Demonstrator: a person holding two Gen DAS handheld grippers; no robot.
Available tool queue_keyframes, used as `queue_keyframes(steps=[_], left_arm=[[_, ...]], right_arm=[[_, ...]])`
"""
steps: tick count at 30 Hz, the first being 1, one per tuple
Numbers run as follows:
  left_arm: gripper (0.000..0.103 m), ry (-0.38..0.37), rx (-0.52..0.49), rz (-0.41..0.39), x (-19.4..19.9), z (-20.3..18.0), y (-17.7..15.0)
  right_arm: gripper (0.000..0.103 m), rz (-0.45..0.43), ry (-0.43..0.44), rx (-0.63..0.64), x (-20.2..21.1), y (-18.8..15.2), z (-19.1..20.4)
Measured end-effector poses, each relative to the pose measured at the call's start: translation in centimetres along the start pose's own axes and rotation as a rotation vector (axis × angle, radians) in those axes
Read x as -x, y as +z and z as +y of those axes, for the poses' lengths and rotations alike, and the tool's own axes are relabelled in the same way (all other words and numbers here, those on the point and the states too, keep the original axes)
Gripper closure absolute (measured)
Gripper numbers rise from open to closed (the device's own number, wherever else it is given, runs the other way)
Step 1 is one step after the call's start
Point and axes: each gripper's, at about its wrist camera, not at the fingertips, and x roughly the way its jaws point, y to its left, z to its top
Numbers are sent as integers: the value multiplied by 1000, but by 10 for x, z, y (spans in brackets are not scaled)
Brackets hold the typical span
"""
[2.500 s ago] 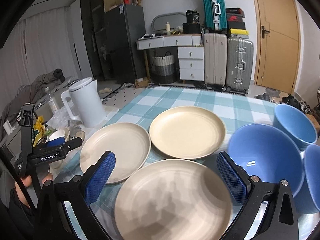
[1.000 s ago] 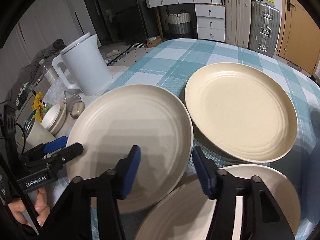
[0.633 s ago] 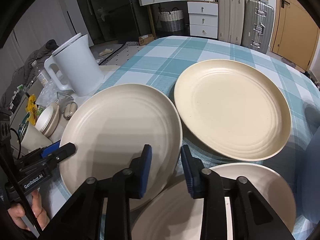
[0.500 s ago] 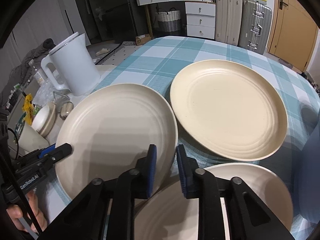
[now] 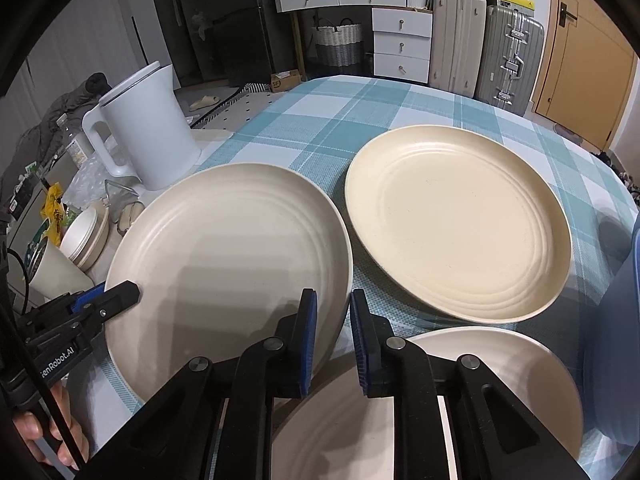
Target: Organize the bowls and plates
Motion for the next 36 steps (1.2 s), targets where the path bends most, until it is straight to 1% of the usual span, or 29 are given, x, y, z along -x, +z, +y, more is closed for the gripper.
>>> queue_keyframes(steps=[4, 10, 19, 27, 36], left_arm=[[85, -1, 0, -6, 4, 0, 1], [85, -5, -9, -37, 16, -5, 3], [85, -35, -48, -64, 36, -27, 4], [85, -73, -89, -68, 47, -50, 0], [85, -116, -139, -54, 53, -74, -8]], right_arm=[[86, -8, 4, -2, 3, 0, 0], [86, -27, -3, -4, 15, 0, 1], [86, -63, -27, -37, 45, -7, -9], [85, -78, -50, -80, 70, -18, -25], [86, -100, -73, -119, 97, -33, -41]])
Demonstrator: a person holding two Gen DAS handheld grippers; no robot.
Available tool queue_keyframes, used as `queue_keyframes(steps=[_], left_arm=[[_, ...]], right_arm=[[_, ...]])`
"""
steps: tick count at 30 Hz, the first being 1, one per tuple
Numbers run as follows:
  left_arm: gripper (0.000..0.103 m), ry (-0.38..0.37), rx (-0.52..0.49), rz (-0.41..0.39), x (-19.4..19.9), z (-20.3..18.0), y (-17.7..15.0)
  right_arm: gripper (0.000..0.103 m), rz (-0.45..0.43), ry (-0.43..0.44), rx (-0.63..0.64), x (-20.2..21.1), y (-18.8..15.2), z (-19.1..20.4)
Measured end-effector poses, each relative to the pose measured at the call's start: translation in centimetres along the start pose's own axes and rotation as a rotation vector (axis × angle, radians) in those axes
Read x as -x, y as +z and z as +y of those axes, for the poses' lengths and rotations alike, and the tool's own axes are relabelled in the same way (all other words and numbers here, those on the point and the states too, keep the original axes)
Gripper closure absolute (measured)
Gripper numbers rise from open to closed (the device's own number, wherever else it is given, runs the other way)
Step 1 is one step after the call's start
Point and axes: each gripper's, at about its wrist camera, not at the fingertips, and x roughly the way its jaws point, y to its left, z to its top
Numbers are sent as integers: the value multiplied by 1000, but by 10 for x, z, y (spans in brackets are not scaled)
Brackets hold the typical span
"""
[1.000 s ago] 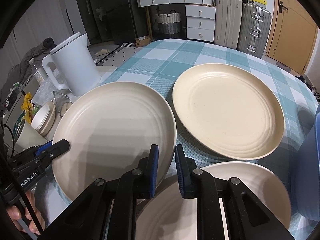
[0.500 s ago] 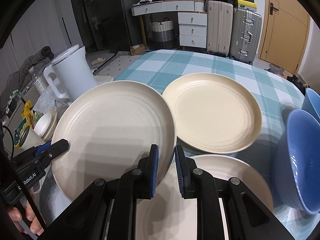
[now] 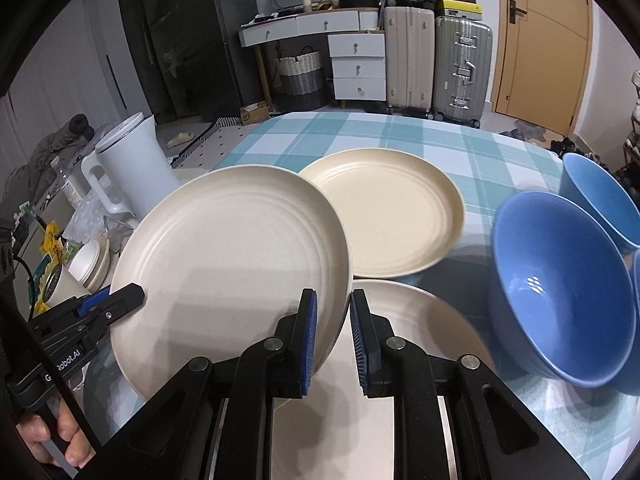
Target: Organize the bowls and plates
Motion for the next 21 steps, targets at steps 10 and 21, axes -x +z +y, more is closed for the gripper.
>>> queue_keyframes(steps=[10, 21], left_arm=[[85, -24, -66, 2, 6, -29, -6], [85, -45, -126, 14, 4, -57, -16]], right_arm=[[85, -12, -33, -46, 23, -17, -21], [85, -21, -63, -87, 45, -38, -41]])
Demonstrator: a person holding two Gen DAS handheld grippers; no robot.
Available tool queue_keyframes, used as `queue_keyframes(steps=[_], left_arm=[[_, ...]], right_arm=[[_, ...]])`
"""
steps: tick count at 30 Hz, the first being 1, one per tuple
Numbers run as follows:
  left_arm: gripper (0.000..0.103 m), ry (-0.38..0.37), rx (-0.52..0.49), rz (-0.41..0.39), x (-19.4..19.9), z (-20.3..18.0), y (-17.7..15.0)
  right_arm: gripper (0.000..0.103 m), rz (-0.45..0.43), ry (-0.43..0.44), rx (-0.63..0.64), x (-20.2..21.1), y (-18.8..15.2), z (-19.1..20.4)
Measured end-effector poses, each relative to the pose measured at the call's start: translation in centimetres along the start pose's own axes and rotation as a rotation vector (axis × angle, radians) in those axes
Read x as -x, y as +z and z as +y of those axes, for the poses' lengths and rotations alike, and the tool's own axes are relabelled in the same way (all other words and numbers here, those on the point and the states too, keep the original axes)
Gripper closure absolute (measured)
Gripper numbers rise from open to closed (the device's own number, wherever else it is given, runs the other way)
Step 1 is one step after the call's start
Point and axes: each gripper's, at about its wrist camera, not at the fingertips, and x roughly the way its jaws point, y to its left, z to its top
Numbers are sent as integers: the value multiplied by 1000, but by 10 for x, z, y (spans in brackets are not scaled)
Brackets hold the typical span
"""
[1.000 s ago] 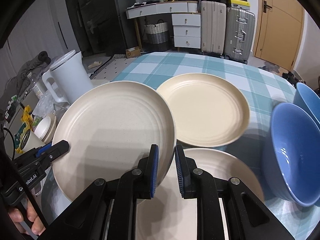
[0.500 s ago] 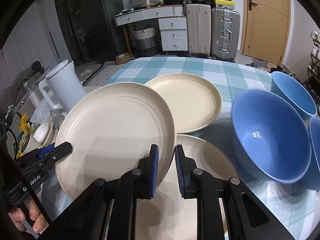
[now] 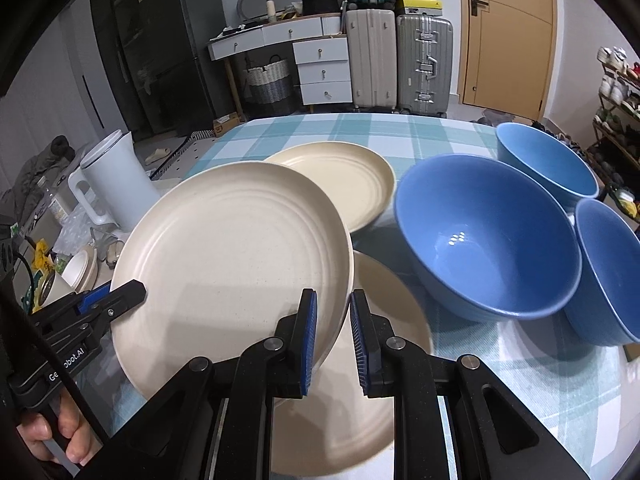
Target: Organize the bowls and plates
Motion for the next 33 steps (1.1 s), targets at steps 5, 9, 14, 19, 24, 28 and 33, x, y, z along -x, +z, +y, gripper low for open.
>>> queue_keyframes(steps=[5, 9, 14, 19, 24, 28, 33], left_arm=[[85, -1, -22, 5, -4, -7, -2], [85, -3, -32, 12, -7, -12, -4], [85, -6, -53, 21, -12, -18, -6], [85, -1, -79, 30, -18, -24, -9], [85, 4, -99, 35, -24, -30, -12], [85, 10, -118, 42, -29, -33, -14], [85, 14, -138, 50, -35, -38, -16]], right_arm=[[85, -1, -6, -13, 4, -7, -8], [85, 1, -10, -18, 6, -12, -12], [85, 3, -27, -27, 8, -18, -18], [85, 15, -34, -41, 6, -23, -25], [85, 19, -44, -44, 6, -26, -26], [85, 23, -53, -48, 7, -31, -30], [85, 31, -62, -52, 5, -34, -34]])
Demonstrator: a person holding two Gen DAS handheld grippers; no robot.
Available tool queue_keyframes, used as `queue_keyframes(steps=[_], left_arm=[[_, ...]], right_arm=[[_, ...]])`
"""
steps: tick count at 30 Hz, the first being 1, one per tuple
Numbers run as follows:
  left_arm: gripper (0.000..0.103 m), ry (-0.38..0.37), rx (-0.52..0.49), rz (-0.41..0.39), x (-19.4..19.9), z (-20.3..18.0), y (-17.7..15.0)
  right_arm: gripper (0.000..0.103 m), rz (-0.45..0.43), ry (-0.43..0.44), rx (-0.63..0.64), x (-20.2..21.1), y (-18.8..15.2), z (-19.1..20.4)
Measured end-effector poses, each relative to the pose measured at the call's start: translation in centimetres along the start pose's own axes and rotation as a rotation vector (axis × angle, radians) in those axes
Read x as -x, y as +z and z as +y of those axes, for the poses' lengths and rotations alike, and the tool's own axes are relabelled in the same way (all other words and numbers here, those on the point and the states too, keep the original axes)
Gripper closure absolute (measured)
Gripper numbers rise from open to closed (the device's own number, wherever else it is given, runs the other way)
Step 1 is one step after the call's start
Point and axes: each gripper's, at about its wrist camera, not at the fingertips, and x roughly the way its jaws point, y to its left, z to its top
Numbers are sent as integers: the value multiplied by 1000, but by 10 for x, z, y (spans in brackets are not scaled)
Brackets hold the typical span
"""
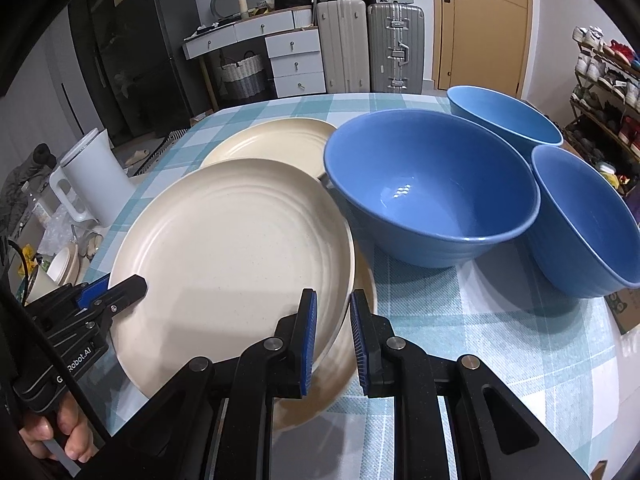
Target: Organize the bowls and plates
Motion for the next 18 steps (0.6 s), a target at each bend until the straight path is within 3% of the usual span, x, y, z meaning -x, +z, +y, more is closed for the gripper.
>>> queue_keyframes(steps=[18], left_arm=[[85, 31, -71, 22, -14, -11, -7]], right_arm=[[84, 17, -38, 5, -7, -13, -1]])
